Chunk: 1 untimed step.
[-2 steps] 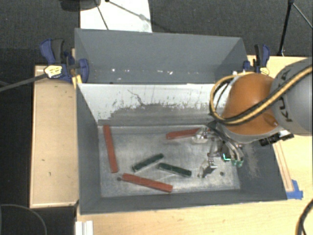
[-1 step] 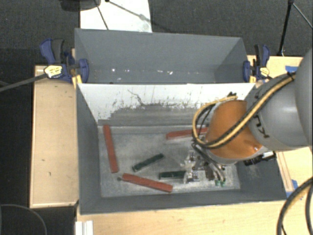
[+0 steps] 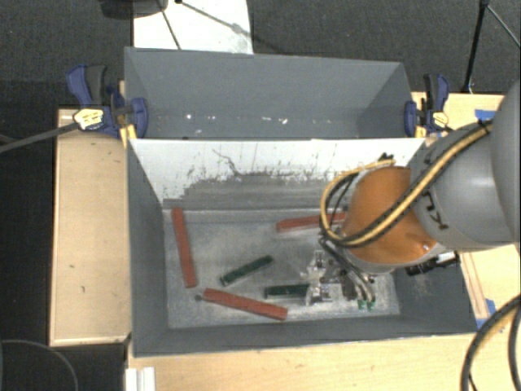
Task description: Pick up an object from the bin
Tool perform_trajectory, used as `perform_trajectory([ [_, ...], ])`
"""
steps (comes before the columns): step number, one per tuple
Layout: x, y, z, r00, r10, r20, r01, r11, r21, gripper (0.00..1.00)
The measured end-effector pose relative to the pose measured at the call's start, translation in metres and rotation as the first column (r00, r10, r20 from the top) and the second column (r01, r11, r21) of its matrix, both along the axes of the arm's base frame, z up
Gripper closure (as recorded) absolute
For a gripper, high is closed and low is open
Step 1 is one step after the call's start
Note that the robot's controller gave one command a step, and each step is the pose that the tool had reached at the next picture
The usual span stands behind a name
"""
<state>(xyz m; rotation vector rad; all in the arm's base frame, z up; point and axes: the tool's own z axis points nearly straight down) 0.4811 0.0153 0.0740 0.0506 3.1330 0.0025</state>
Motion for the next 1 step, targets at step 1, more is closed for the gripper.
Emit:
perform_trajectory([
  [1, 0.0273, -0.0071, 0.1702, 1.000, 0.004, -0.002, -0.004, 1.000, -0.001, 1.00],
])
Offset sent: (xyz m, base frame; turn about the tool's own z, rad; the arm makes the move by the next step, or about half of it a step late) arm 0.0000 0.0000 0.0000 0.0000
